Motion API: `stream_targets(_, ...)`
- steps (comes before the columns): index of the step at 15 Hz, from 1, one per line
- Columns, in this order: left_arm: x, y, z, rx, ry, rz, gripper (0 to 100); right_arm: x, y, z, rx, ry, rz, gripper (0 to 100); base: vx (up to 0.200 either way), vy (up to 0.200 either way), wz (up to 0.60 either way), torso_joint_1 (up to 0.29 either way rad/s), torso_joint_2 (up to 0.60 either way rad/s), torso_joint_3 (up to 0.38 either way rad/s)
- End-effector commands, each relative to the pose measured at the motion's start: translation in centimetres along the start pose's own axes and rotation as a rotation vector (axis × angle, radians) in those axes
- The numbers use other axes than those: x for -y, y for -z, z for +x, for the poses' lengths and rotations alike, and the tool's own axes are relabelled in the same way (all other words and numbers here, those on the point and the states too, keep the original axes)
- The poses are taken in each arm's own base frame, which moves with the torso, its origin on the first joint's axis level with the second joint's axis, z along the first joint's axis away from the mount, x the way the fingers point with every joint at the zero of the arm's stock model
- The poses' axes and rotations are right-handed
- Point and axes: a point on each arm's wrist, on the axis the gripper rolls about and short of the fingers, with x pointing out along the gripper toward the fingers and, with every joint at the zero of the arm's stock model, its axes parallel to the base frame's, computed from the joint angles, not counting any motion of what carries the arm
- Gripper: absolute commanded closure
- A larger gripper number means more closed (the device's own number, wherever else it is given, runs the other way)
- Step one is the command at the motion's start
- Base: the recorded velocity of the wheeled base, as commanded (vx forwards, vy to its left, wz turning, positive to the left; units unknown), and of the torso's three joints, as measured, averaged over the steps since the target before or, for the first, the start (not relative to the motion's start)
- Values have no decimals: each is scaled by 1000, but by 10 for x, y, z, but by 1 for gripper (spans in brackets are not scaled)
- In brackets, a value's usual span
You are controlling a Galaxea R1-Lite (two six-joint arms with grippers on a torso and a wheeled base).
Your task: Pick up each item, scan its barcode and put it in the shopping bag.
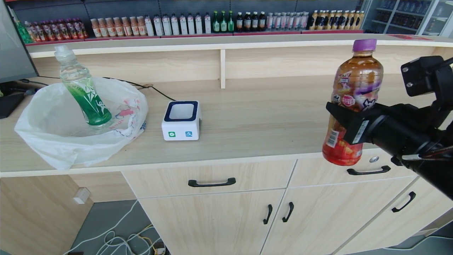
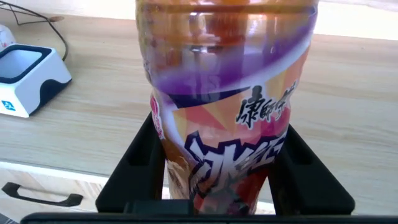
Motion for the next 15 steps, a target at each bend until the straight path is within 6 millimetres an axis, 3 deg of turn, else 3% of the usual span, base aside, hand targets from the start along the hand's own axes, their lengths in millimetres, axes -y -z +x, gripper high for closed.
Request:
stream_targets(1, 0, 0, 0, 0, 1, 0, 0, 5, -4, -16, 21, -7, 13, 100, 0, 0, 0, 0, 0, 0)
stream_targets(9, 0, 0, 0, 2, 1, 0, 0, -5, -3, -7, 59, -333, 241, 100, 0, 0, 0, 0, 0, 0)
stream_targets(14, 0, 0, 0, 0, -1, 0, 0, -19, 15, 24, 153, -467, 379, 100, 0, 0, 0, 0, 0, 0)
stream_targets(15, 0, 0, 0, 0, -1, 0, 0, -28, 22, 34, 242, -556, 432, 100, 0, 0, 0, 0, 0, 0)
